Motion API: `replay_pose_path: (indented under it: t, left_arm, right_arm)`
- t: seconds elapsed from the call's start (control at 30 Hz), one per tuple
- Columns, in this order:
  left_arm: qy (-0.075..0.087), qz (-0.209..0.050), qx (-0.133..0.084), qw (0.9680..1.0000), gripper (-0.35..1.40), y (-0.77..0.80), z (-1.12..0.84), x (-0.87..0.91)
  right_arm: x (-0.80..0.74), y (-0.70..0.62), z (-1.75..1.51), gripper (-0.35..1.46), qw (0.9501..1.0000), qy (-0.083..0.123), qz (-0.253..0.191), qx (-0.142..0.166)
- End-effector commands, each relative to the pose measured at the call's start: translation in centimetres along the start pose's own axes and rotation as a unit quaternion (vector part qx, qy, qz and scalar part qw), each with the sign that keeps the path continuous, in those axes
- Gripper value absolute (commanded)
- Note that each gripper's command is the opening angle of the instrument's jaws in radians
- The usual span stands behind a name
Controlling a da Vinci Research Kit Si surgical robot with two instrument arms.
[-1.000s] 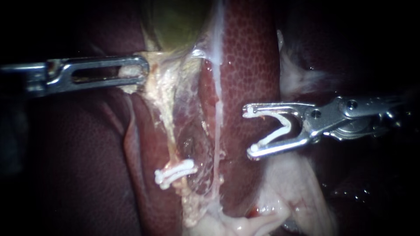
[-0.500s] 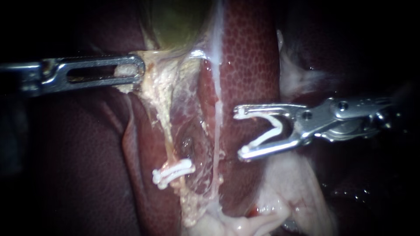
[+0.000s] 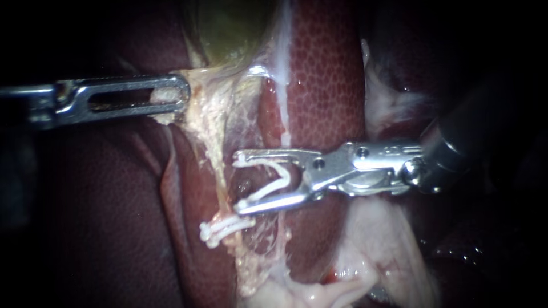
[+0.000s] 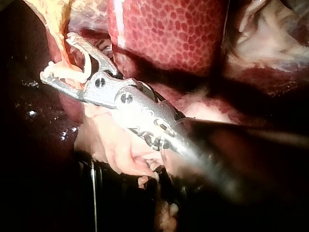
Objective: Clipping third clip left tube
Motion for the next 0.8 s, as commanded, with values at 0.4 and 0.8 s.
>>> replay_pose_path:
  t: [0.4, 0.8]
  left_arm:
    - [0.0, 0.0, -0.001, 1.0, -0.23, -0.03, -0.01, 0.0]
    - [-0.001, 0.0, -0.001, 1.0, -0.23, -0.03, -0.01, 0.0]
  right_arm:
    - [-0.06, 0.1, 0.25, 0.6, 0.9999, 0.001, 0.013, 0.006]
    - [-0.03, 0.13, 0.44, 0.6, 0.9966, 0.012, 0.058, 0.056]
